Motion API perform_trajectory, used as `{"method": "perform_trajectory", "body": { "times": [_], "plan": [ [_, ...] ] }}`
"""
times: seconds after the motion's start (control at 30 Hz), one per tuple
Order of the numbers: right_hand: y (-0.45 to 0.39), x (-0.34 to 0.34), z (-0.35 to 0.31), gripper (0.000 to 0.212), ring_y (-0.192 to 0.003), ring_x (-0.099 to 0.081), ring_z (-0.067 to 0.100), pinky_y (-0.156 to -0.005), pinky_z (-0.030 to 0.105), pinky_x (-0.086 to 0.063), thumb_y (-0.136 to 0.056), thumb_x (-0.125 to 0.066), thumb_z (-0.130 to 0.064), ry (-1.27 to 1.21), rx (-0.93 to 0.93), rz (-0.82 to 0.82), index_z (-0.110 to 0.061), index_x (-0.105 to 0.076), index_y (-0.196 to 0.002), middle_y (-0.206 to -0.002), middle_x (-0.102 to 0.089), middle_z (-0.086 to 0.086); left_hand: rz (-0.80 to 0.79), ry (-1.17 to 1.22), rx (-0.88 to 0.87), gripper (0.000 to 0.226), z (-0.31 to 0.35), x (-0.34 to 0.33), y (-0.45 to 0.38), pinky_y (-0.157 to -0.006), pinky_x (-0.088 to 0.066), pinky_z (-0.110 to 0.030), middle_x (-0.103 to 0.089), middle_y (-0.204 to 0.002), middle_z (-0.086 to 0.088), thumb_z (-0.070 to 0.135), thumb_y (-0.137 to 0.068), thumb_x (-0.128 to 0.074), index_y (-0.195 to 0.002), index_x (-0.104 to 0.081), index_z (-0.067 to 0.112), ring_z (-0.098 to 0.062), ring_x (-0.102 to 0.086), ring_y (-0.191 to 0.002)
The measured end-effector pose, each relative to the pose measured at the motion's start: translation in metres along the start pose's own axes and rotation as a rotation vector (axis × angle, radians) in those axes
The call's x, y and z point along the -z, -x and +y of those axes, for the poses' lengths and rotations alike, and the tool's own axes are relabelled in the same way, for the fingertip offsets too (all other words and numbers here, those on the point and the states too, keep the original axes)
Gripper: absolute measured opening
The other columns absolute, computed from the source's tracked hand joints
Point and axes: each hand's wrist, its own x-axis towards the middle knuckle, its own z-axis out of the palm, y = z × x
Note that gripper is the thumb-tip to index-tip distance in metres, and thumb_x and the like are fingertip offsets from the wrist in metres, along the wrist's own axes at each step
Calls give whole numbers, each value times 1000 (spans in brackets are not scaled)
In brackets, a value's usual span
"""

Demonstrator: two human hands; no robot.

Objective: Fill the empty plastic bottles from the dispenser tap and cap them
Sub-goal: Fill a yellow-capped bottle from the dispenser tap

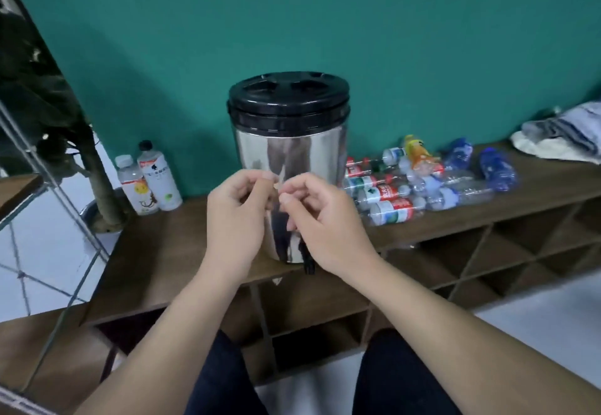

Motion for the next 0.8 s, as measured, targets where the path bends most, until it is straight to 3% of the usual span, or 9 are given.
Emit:
{"method": "perform_trajectory", "body": {
  "times": [0.07,0.23,0.33,0.43,0.53,0.67,0.73,0.8],
  "plan": [
    [11,39,9,7,-83,-74,14,-73,30,-61,-110,-66,-22,36,-38,54,-23,-73,-112,-93,-74,-9,-47,51,26,19,5,-38,4,-73,-54,-34,-74,-84,-12,10,-108,-67,-100,-84,15,-15,-64,-75],
    [29,122,48,8,-87,-73,16,-83,48,-63,-109,-67,-24,121,-130,142,-30,-72,-107,-94,-73,-9,-186,68,66,22,4,-128,11,-69,-55,-27,-73,-84,-8,15,-112,-66,-100,-84,18,-11,-64,-75],
    [34,155,78,7,-83,-72,19,-85,53,-61,-108,-69,-23,125,-195,203,-28,-73,-104,-89,-73,-6,-232,77,136,24,-11,-171,8,-75,-57,-32,-75,-89,-10,20,-113,-65,-100,-85,22,-12,-65,-77],
    [31,184,113,6,-88,-72,15,-88,47,-62,-107,-71,-24,156,-251,255,-29,-74,-105,-92,-74,-10,-271,95,220,24,-32,-217,-1,-83,-59,-37,-80,-94,-3,28,-114,-64,-103,-86,29,-14,-70,-85],
    [18,208,149,3,-93,-72,9,-90,32,-60,-106,-73,-24,182,-292,328,-24,-75,-108,-95,-76,-10,-276,78,262,18,-56,-254,-18,-95,-63,-34,-83,-102,12,29,-113,-66,-111,-83,35,-10,-77,-99],
    [-16,238,200,22,-103,-66,-10,-87,8,-49,-105,-74,-30,221,-366,394,-20,-71,-124,-111,-72,-17,-280,50,298,15,-94,-295,-57,-110,-61,-42,-82,-113,17,30,-112,-68,-113,-80,39,-10,-77,-112],
    [-37,252,227,31,-108,-66,-7,-94,11,-50,-106,-74,-32,236,-407,393,-20,-66,-133,-120,-69,-16,-317,10,267,16,-111,-314,-79,-117,-56,-43,-78,-127,18,34,-113,-67,-121,-79,41,-8,-73,-123],
    [-59,264,253,39,-117,-66,4,-106,27,-53,-107,-72,-36,267,-435,377,-18,-63,-140,-127,-69,-12,-376,-45,232,25,-123,-333,-101,-121,-52,-43,-73,-140,17,36,-114,-64,-138,-74,40,-9,-68,-132]
  ]
}}
